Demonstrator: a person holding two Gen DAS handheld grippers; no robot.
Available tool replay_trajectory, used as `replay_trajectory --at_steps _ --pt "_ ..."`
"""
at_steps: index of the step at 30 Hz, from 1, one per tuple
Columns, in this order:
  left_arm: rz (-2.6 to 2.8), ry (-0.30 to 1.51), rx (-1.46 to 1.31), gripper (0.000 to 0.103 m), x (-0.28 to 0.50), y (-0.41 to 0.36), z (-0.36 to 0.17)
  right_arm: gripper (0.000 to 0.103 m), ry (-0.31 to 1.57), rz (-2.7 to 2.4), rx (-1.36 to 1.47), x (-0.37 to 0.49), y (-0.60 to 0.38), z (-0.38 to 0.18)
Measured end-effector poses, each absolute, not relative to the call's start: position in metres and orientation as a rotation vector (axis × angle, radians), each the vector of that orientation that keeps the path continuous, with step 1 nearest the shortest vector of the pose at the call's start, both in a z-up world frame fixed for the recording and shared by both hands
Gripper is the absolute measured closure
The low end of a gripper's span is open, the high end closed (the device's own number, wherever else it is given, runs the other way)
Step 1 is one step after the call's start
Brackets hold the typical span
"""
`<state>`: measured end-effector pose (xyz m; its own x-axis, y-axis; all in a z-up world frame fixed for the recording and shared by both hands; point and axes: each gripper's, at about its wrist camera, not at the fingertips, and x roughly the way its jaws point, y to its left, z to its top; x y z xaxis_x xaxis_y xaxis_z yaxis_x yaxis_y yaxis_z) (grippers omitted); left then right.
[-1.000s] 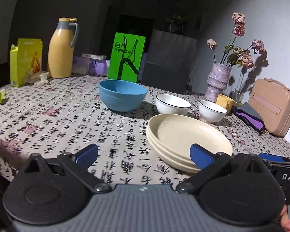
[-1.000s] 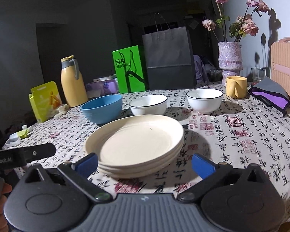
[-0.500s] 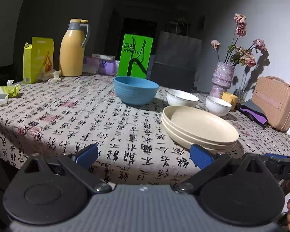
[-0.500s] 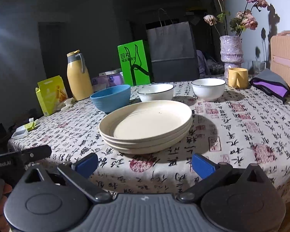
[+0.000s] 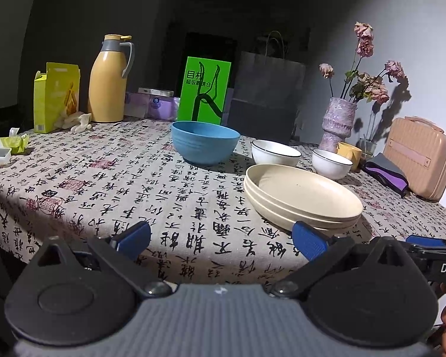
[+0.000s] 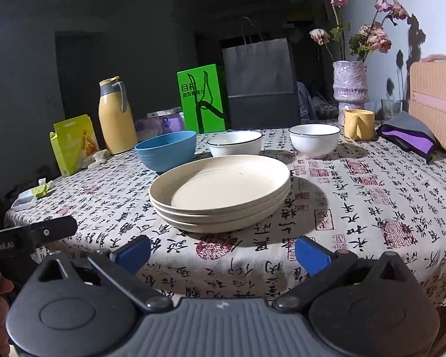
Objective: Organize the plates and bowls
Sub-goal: 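Withdraw both open grippers from the plate stack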
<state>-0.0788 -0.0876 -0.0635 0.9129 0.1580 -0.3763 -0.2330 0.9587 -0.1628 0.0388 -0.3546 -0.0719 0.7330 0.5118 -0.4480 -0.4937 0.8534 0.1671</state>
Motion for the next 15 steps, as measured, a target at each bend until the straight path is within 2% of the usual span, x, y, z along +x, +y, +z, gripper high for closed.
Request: replay_trajectory --at_steps 15 --pt "0.215 0.395 -0.2 0.0 -0.077 -0.073 -0.076 0.0 0.541 0.563 0.053 0.052 -0.343 -0.086"
